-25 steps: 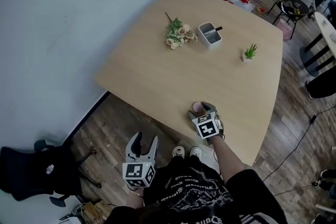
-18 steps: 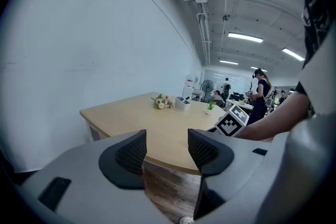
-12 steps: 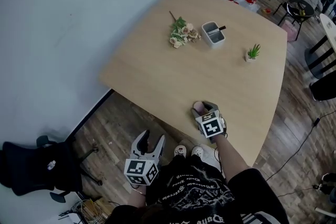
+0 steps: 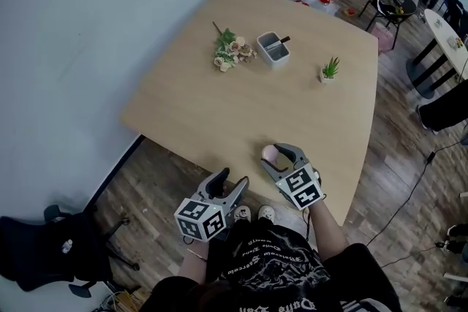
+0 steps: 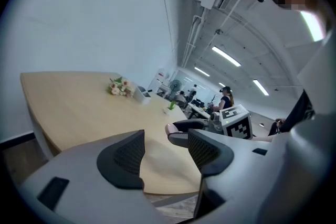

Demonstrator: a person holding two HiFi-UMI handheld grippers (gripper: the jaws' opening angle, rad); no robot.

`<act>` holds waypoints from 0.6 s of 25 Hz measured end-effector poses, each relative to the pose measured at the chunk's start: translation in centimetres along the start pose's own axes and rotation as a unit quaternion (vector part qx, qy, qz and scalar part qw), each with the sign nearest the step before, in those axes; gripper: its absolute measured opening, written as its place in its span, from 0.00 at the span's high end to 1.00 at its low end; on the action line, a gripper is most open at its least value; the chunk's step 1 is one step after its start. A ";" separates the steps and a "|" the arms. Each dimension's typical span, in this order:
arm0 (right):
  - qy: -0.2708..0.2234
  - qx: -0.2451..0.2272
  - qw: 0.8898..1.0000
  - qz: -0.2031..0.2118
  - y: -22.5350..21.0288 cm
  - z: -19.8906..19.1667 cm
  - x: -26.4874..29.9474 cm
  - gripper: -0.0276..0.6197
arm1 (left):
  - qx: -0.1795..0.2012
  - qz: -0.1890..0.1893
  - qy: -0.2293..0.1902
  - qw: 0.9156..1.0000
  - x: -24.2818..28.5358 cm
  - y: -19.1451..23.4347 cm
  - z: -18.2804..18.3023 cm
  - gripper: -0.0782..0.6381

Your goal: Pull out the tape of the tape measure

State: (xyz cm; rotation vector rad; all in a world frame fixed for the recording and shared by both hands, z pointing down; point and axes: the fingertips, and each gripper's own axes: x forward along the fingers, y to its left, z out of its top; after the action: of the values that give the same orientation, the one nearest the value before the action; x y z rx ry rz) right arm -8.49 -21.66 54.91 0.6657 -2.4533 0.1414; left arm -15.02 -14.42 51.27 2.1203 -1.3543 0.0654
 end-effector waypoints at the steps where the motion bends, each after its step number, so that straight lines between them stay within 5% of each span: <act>1: -0.003 -0.008 1.000 -0.001 0.0 0.2 -0.9 0.60 | -0.006 -0.018 0.002 1.000 0.7 -0.7 0.3 0.54; 10: -0.048 -0.062 0.997 0.007 1.3 2.0 -8.1 0.60 | -0.086 -0.135 0.023 0.987 4.2 -5.6 1.3 0.54; 15: -0.037 -0.108 0.993 -0.003 2.1 2.2 -9.7 0.60 | -0.172 -0.239 0.063 0.954 5.5 -9.1 0.9 0.54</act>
State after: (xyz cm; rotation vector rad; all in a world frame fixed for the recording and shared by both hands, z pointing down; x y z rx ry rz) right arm -3.78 -16.23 47.68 0.5925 -2.4898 -0.1520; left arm -5.00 -16.73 48.21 2.0400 -0.6911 -0.2151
